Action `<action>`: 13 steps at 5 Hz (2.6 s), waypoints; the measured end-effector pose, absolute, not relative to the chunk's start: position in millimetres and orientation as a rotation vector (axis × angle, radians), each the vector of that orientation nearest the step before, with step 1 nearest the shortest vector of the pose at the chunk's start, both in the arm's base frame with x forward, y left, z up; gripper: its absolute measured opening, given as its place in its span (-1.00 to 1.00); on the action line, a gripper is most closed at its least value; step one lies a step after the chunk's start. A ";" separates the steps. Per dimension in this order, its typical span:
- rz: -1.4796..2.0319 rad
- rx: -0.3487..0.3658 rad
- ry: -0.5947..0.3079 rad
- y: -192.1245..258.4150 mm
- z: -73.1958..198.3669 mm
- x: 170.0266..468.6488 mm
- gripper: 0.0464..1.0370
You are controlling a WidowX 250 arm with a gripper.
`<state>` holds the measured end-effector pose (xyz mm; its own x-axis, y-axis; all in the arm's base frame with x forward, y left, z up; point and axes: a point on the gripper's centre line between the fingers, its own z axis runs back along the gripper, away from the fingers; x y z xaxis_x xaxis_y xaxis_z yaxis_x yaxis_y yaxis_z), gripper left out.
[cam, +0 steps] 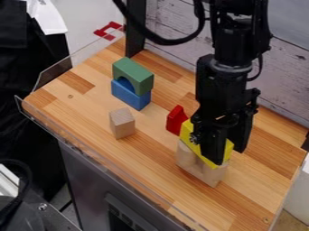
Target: Move the yellow rectangular block to the top of the green arch
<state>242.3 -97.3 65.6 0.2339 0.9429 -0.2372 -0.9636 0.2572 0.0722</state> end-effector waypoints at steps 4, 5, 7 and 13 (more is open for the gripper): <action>1.534 -0.176 -0.031 -6.3 149.4 276.6 0.00; 1.558 -0.180 -0.039 11.1 144.3 275.5 0.00; 1.582 -0.169 0.017 40.6 128.0 275.2 0.00; 1.558 -0.215 0.173 67.3 99.3 288.3 0.00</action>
